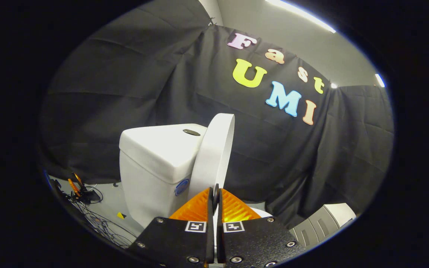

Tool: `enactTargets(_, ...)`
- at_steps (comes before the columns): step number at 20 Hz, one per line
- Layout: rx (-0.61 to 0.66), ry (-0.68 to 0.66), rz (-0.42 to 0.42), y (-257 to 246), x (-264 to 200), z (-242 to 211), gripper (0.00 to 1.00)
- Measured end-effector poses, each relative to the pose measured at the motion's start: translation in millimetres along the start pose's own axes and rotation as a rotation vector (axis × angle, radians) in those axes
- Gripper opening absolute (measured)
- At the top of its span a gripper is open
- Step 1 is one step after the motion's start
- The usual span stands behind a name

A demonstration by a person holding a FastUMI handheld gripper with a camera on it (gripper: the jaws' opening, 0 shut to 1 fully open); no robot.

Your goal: Open the toilet lid.

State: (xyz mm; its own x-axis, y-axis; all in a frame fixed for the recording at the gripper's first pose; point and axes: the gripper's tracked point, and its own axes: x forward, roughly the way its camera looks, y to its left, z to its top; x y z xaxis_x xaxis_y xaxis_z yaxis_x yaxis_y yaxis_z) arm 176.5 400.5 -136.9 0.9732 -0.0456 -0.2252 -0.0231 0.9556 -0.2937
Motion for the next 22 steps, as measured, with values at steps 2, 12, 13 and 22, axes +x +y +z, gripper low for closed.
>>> enactTargets(2,0.026,0.004,0.069,0.0,-0.4,-0.2,0.10)
enactTargets(12,0.307,-0.293,0.254,-69.8,-79.4,100.9,0.95)
enactTargets(13,0.306,-0.321,0.261,-81.4,-86.0,110.3,0.95)
enactTargets(22,0.264,-0.411,0.201,-217.9,-111.0,110.9,0.95)
